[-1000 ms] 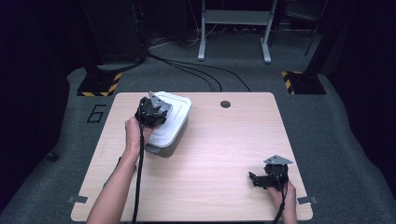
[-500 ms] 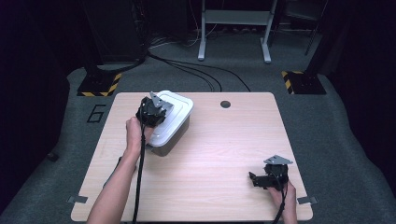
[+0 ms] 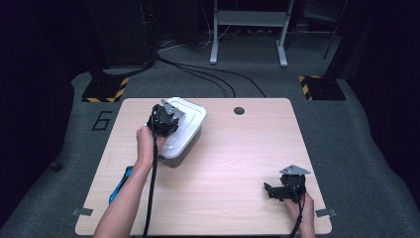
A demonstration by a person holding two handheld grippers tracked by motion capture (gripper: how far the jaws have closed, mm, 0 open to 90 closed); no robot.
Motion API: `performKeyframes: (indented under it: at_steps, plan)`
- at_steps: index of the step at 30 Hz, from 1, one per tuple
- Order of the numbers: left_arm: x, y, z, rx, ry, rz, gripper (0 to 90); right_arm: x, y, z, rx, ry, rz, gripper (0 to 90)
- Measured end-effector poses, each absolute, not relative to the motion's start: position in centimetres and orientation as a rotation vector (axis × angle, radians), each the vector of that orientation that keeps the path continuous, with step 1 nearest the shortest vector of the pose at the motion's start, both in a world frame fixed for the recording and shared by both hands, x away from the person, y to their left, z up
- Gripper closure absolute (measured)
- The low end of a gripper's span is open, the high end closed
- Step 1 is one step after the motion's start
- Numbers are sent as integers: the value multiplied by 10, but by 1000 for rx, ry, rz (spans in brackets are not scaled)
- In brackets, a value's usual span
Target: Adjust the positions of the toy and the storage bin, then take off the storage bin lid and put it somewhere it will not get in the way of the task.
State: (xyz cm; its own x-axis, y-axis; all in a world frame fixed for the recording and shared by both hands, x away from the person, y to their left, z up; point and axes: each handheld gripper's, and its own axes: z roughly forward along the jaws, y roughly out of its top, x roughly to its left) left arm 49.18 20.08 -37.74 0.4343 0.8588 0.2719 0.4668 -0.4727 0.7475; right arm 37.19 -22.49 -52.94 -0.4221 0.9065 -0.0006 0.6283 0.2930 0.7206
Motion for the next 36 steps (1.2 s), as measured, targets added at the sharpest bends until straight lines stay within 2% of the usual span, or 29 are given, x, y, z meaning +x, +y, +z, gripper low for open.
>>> performKeyframes:
  at_steps: [10, 17, 27, 36]
  plan:
    - [487, 205, -367, 2066, 1084, 875, 664, 372, -225, -529, 1374, 2158, 919, 11]
    - [487, 213, -350, 2017, 1088, 928, 664, 372, -225, -530, 1374, 2157, 919, 11]
    - [491, 250, -334, 1958, 1161, 991, 664, 372, -225, -530, 1373, 2158, 919, 11]
    - [501, 287, -335, 1889, 1262, 1070, 664, 372, -225, -530, 1373, 2158, 919, 11]
